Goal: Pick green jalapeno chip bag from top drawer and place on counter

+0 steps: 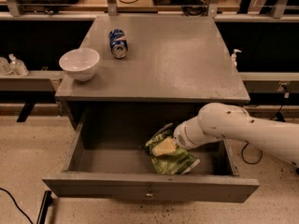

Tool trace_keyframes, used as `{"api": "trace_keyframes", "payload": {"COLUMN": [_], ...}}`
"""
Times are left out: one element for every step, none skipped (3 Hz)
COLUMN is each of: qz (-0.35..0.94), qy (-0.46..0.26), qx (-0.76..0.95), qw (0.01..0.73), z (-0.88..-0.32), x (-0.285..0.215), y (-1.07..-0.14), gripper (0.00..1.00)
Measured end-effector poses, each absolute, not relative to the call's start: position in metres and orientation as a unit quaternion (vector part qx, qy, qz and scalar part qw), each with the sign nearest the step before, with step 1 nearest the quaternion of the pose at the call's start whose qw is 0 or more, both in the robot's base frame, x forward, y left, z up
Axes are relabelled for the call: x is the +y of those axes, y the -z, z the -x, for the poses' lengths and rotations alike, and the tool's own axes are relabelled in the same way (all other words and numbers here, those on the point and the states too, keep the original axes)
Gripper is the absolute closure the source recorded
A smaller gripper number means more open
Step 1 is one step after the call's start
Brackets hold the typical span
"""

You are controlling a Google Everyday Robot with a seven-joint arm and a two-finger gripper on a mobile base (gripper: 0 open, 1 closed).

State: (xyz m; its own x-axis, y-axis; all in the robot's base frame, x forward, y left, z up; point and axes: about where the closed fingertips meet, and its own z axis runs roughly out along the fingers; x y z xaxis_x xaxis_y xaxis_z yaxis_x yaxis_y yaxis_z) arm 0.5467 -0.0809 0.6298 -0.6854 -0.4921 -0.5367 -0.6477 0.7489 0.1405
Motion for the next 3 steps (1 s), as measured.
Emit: {"api": "trace_keyframes", "payload": {"qz": [0.327, 0.348, 0.364], "qy": [-0.187, -0.234, -0.273], "qx": [0.883, 0.849, 0.823], "qw": [0.279, 0.32, 0.34], "z": [-0.556, -0.563, -0.563], "x": [-0.07, -0.056, -0.044], "y": [-0.662, -0.695, -0.707], "gripper": [0.5, 0.74, 0.97]}}
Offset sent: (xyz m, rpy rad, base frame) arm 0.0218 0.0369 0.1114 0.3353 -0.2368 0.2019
